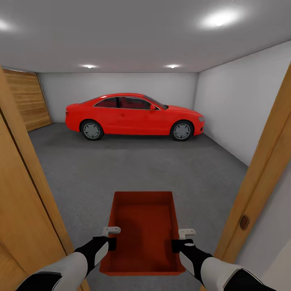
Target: Move the two storage containers from the living room to the garage. In the garage, place one container on the floor and stack the other container on top of it (either order is fine).
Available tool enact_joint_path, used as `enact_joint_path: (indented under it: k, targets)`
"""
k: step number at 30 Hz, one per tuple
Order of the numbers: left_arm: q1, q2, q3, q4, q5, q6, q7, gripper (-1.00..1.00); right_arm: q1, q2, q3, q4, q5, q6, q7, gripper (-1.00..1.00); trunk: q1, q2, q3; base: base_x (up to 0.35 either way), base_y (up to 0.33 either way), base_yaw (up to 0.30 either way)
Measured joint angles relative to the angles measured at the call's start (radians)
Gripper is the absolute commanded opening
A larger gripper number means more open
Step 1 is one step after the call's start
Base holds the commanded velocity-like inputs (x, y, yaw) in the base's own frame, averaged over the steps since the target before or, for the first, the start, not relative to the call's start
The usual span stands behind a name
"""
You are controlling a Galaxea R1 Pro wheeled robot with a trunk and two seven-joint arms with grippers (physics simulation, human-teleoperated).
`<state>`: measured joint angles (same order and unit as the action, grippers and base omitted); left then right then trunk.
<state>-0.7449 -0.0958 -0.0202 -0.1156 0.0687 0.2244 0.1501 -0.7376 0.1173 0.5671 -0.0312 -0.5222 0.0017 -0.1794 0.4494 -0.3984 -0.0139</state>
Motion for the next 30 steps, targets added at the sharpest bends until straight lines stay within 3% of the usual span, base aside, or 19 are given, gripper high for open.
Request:
enact_joint_path:
  k: [30]
  targets:
    - [0.0, 0.0, -0.003, 0.0, 0.003, 0.0, 0.001, -1.0, 0.0, 0.0, 0.0, 0.0, 0.0, 0.0, 0.0, -1.0, 0.0, 0.0, 0.0, 0.309, 0.0, 0.0]
